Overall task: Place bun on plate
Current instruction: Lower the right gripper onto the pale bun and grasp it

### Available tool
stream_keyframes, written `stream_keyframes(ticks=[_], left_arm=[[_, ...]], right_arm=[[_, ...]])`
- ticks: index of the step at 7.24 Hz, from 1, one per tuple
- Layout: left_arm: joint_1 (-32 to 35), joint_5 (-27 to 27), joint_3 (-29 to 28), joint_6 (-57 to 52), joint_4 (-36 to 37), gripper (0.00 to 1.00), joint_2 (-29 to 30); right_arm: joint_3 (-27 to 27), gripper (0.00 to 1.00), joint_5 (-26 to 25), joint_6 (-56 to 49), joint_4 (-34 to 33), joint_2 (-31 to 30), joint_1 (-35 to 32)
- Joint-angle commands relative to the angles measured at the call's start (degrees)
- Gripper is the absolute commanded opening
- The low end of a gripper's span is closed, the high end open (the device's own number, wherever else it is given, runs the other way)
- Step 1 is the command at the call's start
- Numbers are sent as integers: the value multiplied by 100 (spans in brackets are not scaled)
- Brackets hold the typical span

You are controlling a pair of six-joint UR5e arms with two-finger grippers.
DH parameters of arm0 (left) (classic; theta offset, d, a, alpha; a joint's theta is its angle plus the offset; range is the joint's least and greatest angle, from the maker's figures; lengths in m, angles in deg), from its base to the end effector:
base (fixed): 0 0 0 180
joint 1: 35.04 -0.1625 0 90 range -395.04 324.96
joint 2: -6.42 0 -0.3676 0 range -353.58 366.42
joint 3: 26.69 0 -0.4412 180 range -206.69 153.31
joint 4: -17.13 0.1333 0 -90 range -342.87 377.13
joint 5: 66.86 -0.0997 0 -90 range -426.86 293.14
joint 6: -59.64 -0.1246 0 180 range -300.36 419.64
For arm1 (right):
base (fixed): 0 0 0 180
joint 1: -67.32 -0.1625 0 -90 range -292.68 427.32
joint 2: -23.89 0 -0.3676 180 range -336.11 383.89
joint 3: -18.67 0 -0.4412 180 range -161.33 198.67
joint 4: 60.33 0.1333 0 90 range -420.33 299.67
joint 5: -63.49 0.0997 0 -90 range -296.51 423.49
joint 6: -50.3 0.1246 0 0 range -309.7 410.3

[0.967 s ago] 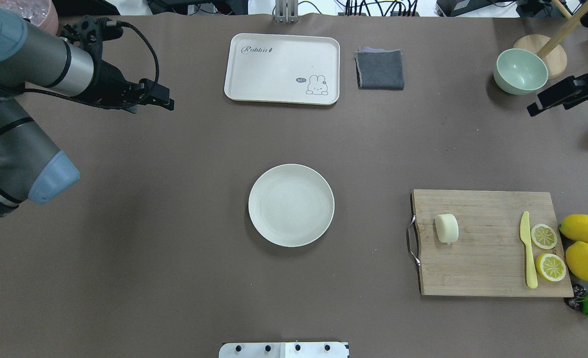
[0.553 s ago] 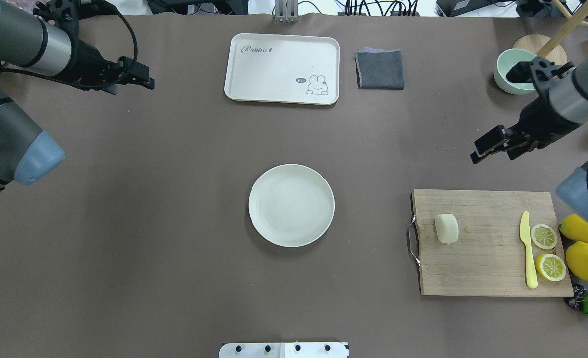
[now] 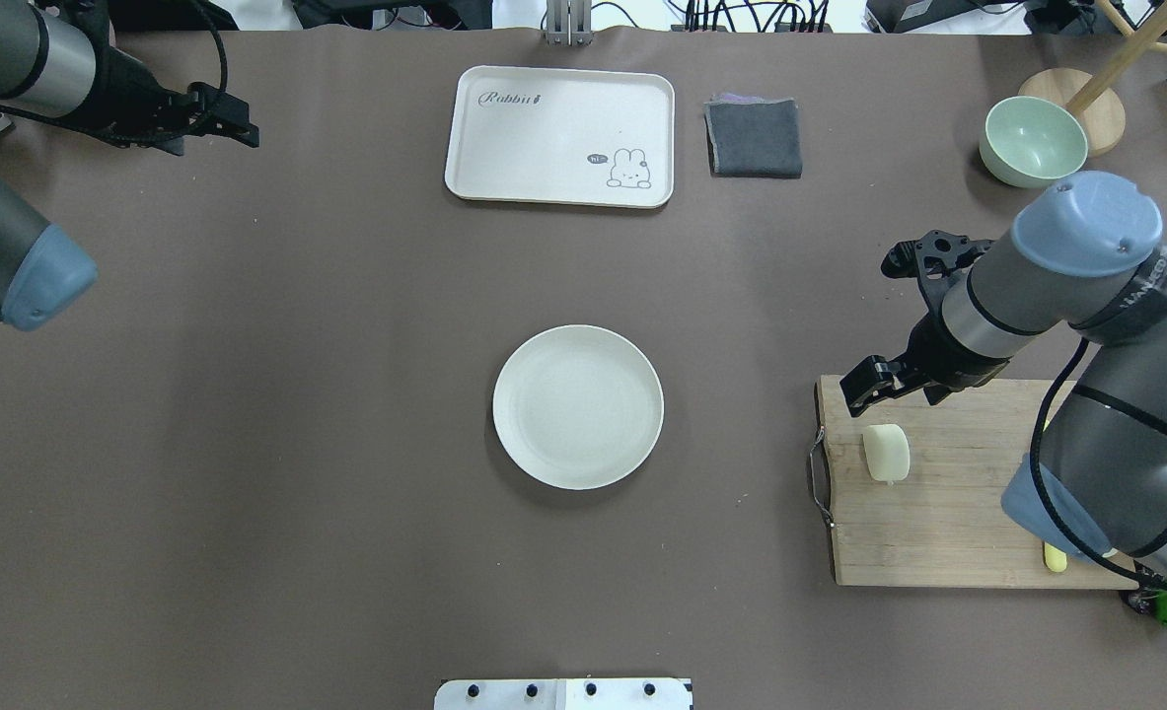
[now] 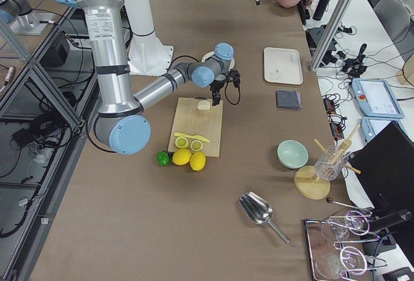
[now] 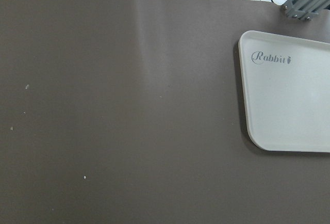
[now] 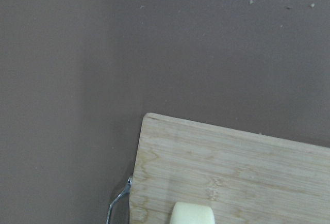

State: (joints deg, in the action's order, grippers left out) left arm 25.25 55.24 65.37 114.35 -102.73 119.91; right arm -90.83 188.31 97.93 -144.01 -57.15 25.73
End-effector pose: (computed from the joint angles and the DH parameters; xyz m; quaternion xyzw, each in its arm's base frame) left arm 0.2827 -0.6309 0.2872 0.1665 0.4815 -0.0587 0.8585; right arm -0.3965 -0.4351 0.3425 -0.0215 -0.4030 -0.0956 0.9099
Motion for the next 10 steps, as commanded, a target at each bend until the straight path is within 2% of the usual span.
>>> stream_keyframes(ticks=[1,4,5,6,8,9,10], left_arm=[[105,-2,-57,-109,-2,98,-3],[105,-29,-83,-109,-19,98,-108],[105,-37,-66,-92,-28,98,-151],[97,-298,-65,-100,-37,98,-161],[79,-380,-57,-92,-37,98,-178],[70,-380,-57,-83,-37,98,-178],[70,-380,-74,-100,-37,98,-178]], right_arm=[[-10,100,-351,142,0,-34,326],[60,99,-738,159,-9,-96,546],[43,92,-765,151,-9,-166,555],[8,54,-783,159,-9,-192,555],[-44,8,-757,142,0,-219,555],[-97,0,-800,133,0,-193,555],[-167,0,-896,133,0,-193,555]])
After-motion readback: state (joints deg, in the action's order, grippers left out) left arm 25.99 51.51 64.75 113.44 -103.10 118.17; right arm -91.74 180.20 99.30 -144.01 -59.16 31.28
